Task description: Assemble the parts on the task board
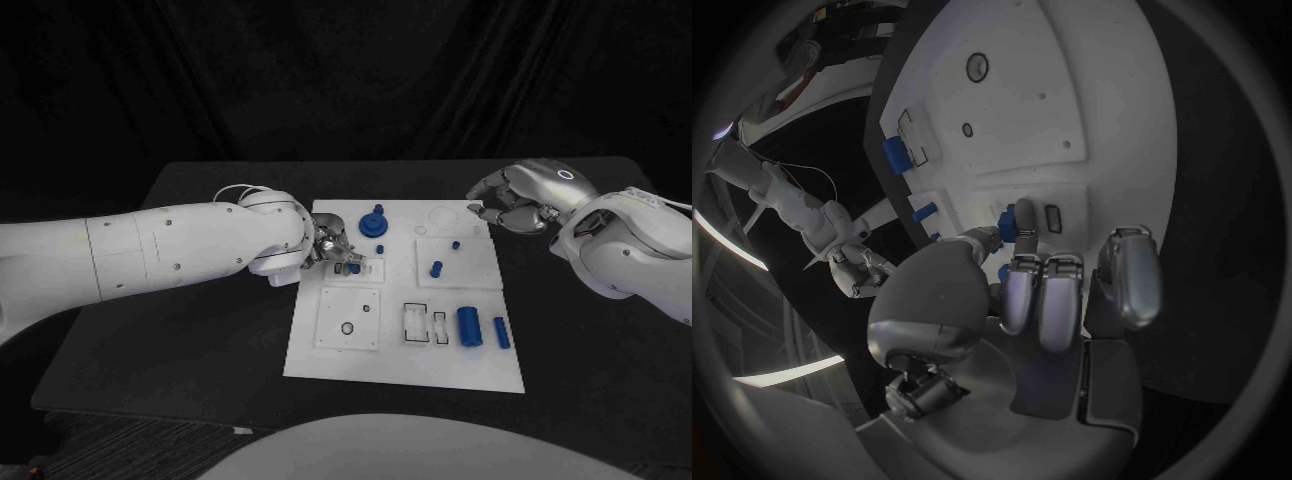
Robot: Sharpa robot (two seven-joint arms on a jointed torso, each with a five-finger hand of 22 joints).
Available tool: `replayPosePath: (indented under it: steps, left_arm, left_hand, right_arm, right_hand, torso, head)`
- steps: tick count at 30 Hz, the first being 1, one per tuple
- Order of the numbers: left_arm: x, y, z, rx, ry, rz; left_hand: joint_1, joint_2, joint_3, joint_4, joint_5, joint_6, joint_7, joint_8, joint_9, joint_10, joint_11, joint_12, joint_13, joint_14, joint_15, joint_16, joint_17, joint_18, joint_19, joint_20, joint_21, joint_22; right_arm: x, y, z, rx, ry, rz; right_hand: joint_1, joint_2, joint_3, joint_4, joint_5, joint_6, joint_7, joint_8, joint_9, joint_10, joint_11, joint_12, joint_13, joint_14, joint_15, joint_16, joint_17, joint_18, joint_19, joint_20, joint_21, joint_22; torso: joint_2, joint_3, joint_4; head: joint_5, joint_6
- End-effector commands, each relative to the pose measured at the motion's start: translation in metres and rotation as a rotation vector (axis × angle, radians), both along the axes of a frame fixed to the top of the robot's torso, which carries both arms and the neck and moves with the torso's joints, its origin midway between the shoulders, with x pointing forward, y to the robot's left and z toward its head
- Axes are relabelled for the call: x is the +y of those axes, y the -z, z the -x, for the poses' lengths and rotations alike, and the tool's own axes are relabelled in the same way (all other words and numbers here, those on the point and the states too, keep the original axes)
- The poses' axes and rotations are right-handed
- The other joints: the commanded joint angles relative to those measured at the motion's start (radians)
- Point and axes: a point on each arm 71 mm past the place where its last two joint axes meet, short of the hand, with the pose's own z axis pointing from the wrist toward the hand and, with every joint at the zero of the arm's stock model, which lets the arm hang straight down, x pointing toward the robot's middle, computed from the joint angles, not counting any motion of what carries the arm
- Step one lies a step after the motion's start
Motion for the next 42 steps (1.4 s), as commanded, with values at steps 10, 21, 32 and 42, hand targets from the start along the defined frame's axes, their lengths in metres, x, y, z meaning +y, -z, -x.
replayPosePath:
  steps: [10, 21, 32, 42]
  left_arm:
    - [-0.0028, 0.0010, 0.0028, -0.012, 0.018, 0.028]
    - [-0.0022, -0.0029, 0.0030, -0.059, -0.010, 0.064]
    - [-0.0012, -0.0037, 0.0026, -0.071, -0.021, 0.070]
    - [0.0024, -0.0013, 0.0047, -0.037, -0.024, 0.034]
  left_hand:
    - [0.032, -0.012, 0.020, -0.022, 0.005, -0.019, -0.005, 0.018, 0.028, 0.073, -0.011, 0.002, 0.224, 0.095, -0.010, -0.002, 0.249, 0.006, 0.003, -0.012, -0.007, 0.126]
    - [0.043, -0.015, 0.027, -0.032, 0.000, -0.025, -0.005, 0.016, 0.031, 0.075, -0.011, 0.004, 0.226, 0.096, -0.010, -0.001, 0.251, 0.005, 0.007, -0.013, -0.004, 0.130]
    - [0.046, -0.015, 0.030, -0.035, 0.000, -0.028, -0.004, 0.015, 0.032, 0.075, -0.011, 0.004, 0.226, 0.097, -0.011, 0.000, 0.252, 0.005, 0.008, -0.014, -0.003, 0.131]
    - [0.047, -0.015, 0.032, -0.035, -0.006, -0.031, -0.003, 0.013, 0.032, 0.075, -0.010, 0.004, 0.226, 0.096, -0.010, -0.001, 0.251, 0.004, 0.009, -0.014, -0.003, 0.132]
  right_arm:
    - [-0.0017, 0.0009, -0.0002, 0.003, 0.018, 0.001]
    - [-0.0025, 0.0010, -0.0008, 0.001, 0.021, 0.001]
    - [-0.0029, 0.0018, -0.0010, 0.001, 0.021, 0.001]
    - [-0.0033, 0.0034, -0.0007, 0.004, 0.022, 0.002]
  right_hand:
    - [0.006, -0.001, 0.007, 0.002, 0.007, 0.001, 0.002, -0.006, 0.001, 0.106, 0.007, 0.003, 0.263, 0.069, 0.005, -0.004, 0.060, 0.013, 0.024, 0.005, -0.006, 0.204]
    - [0.006, -0.001, 0.007, 0.002, 0.007, 0.001, 0.002, -0.006, 0.001, 0.106, 0.007, 0.003, 0.263, 0.069, 0.005, -0.004, 0.060, 0.013, 0.024, 0.005, -0.006, 0.204]
    - [0.006, -0.001, 0.007, 0.002, 0.007, 0.001, 0.002, -0.006, 0.001, 0.106, 0.007, 0.003, 0.263, 0.069, 0.005, -0.004, 0.060, 0.013, 0.024, 0.005, -0.006, 0.204]
    - [0.006, -0.001, 0.007, 0.002, 0.007, 0.001, 0.002, -0.006, 0.001, 0.106, 0.007, 0.003, 0.263, 0.069, 0.005, -0.004, 0.060, 0.013, 0.024, 0.005, -0.006, 0.204]
  torso:
    - [0.000, 0.0000, 0.0006]
    - [0.000, -0.0006, -0.0001]
    - [0.000, -0.0002, 0.0002]
    - [0.000, -0.0002, 0.0003]
  head:
    - [-0.002, 0.000]
    - [-0.002, 0.000]
    - [-0.003, 0.000]
    - [0.000, 0.000]
